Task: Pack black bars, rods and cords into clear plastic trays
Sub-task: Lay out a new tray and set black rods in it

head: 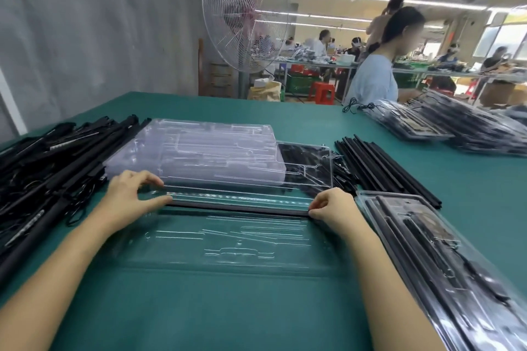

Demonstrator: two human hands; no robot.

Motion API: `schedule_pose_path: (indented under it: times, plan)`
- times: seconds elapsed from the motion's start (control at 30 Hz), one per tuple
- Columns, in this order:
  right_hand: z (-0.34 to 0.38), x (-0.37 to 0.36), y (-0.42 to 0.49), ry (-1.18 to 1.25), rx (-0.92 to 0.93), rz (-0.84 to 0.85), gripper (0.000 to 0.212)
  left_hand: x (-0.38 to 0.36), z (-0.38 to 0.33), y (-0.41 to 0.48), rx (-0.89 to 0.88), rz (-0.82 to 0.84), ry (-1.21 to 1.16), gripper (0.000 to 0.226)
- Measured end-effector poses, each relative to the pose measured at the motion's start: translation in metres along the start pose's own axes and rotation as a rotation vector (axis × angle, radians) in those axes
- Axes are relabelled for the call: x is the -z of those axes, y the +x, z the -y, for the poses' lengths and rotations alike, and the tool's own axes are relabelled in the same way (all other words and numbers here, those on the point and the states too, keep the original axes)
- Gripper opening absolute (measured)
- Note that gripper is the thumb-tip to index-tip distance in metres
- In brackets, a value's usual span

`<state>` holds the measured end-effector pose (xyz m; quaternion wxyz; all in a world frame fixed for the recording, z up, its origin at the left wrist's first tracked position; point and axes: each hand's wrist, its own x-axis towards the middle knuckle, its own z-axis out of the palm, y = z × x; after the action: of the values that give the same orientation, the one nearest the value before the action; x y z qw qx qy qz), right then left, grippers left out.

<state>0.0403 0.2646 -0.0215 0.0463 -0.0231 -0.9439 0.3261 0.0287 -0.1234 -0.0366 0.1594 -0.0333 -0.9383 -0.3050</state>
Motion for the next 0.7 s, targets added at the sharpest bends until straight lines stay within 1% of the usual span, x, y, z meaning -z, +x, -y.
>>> schedule_pose_path:
  times: [0.07,0.13,0.2,0.37,0.5,0.63,0.7]
  plan:
    - [0.0,0.0,0.0,-0.017,0.004,0.017,0.01,-0.002,0.006,-0.005,0.085,0.079,-0.162,0.04]
    - [-0.001,0.001,0.0,-0.03,0.012,0.018,0.01,-0.008,0.01,-0.007,0.118,0.084,-0.243,0.041]
    - [-0.002,0.001,-0.001,-0.067,0.023,-0.002,0.01,-0.012,0.013,-0.006,0.108,0.051,-0.24,0.034]
    - [-0.003,-0.005,0.0,-0.119,0.01,-0.098,0.015,-0.013,0.016,-0.004,0.058,0.043,-0.255,0.016]
    - [-0.001,-0.007,0.0,-0.141,0.005,-0.108,0.016,-0.019,0.012,-0.004,0.057,-0.012,-0.244,0.02]
    - [-0.004,-0.006,-0.001,-0.098,0.002,-0.103,0.016,-0.024,0.009,-0.003,0.093,-0.108,-0.266,0.025]
    - [-0.004,-0.006,-0.001,-0.077,-0.006,-0.103,0.015,-0.024,0.011,-0.003,0.099,-0.12,-0.281,0.028]
